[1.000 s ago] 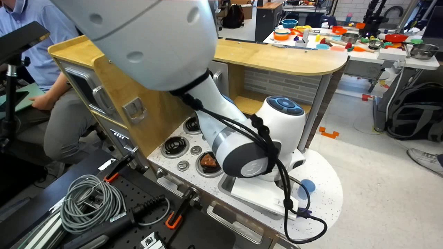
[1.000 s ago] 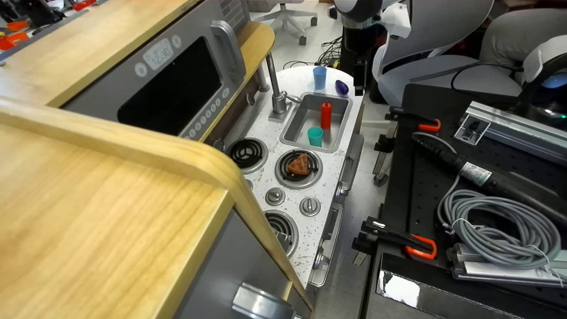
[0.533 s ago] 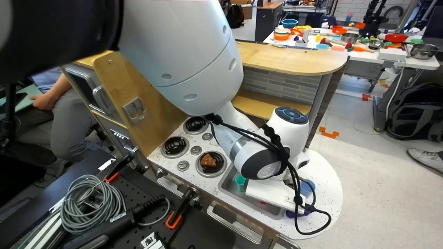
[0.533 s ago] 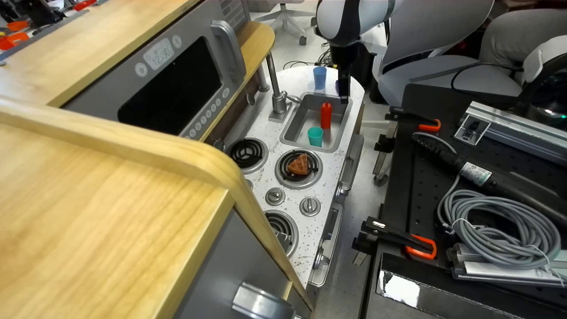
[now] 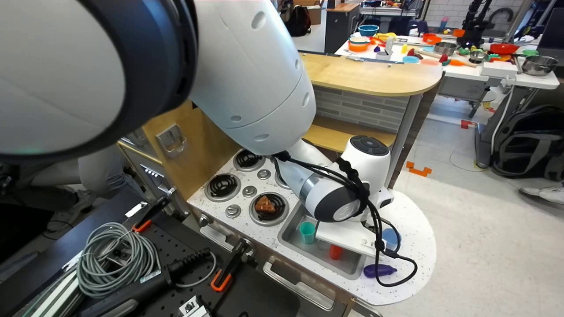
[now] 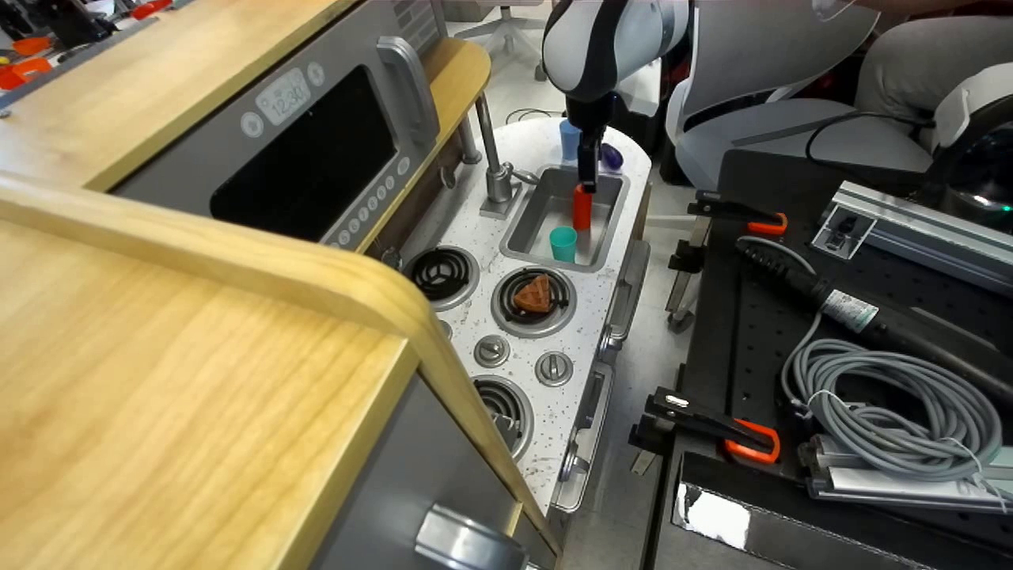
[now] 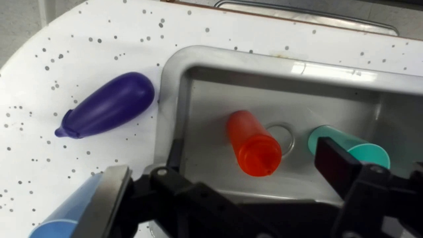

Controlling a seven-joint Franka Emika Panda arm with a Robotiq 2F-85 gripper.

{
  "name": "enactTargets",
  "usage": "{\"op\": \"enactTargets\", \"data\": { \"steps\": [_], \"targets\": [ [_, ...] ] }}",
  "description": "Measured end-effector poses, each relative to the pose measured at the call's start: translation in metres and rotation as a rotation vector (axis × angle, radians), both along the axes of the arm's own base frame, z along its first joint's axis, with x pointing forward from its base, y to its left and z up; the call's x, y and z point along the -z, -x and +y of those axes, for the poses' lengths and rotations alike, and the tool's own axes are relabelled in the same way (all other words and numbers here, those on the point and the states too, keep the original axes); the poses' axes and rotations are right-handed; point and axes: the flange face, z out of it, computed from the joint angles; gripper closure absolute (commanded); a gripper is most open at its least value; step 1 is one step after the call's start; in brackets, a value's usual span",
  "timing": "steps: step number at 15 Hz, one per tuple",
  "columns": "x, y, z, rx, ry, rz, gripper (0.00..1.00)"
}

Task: Put the red bottle in the green cup

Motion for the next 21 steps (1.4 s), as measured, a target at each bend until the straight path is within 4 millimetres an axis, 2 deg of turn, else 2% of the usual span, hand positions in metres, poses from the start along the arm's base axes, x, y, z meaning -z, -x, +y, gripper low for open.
{"op": "enactTargets", "data": {
  "steps": [4, 5, 6, 8, 15, 21],
  "targets": [
    [0.017, -0.009, 0.006, -0.002, 0.014, 0.005, 0.00],
    [0.022, -0.011, 0.008, -0.002, 0.017, 0.008, 0.06],
    [0.026, -0.012, 0.010, -0.004, 0.018, 0.010, 0.28],
    [0.033, -0.014, 0.014, -0.007, 0.022, 0.015, 0.33],
    [0.038, -0.026, 0.016, -0.009, 0.047, 0.004, 0.86],
    [0.033, -0.023, 0.004, 0.054, 0.069, 0.017, 0.87]
  ]
}}
